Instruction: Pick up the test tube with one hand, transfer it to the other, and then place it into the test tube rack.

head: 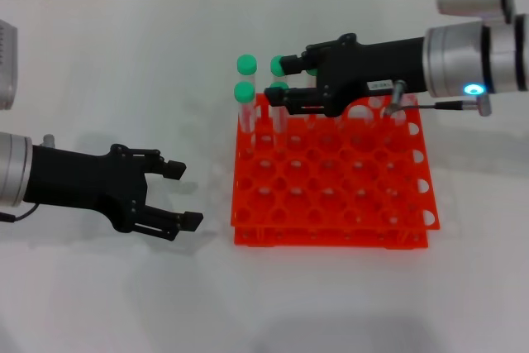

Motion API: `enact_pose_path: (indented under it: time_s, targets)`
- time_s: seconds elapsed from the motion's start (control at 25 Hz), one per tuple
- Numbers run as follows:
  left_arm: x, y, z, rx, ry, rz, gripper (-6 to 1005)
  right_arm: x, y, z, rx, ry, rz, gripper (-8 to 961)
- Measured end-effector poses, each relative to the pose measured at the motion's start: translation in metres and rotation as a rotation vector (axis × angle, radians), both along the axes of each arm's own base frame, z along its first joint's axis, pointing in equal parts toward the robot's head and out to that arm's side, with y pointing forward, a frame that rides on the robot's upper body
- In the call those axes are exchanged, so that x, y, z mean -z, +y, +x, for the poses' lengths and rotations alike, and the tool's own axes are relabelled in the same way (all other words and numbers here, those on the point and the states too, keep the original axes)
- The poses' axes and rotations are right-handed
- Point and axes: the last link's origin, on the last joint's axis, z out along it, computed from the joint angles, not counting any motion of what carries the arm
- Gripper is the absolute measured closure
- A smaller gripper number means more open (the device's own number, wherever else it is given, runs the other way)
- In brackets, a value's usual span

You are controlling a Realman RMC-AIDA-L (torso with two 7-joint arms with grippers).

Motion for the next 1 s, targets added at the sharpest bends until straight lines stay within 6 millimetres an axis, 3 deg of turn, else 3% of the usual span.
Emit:
enact_pose_path:
  time_s: [0.12,0.4,0.44,0.64,1.0]
  targets:
    - [0.001,-0.001,0.000,0.004,-0.005,0.001,119,-0.010,-0.008,0.006,-0.001,0.021,0.020,422]
    - [0.000,-0.002,0.002,0.013,-0.036,0.013,119,-0.027,-0.020,0.017,0.007,0.043,0.064,423]
    - [-0.001,-0.002,0.003,0.016,-0.045,0.015,119,-0.047,-0.025,0.029,0.039,0.069,0.068,423]
    - [-0.008,0.000,0.015,0.051,-0.116,0.036,119,-0.075,-0.034,0.052,0.090,0.069,0.022,424]
    - [-0.019,0.000,0.032,0.080,-0.198,0.057,119,-0.097,-0.046,0.088,0.165,-0.004,0.021,426]
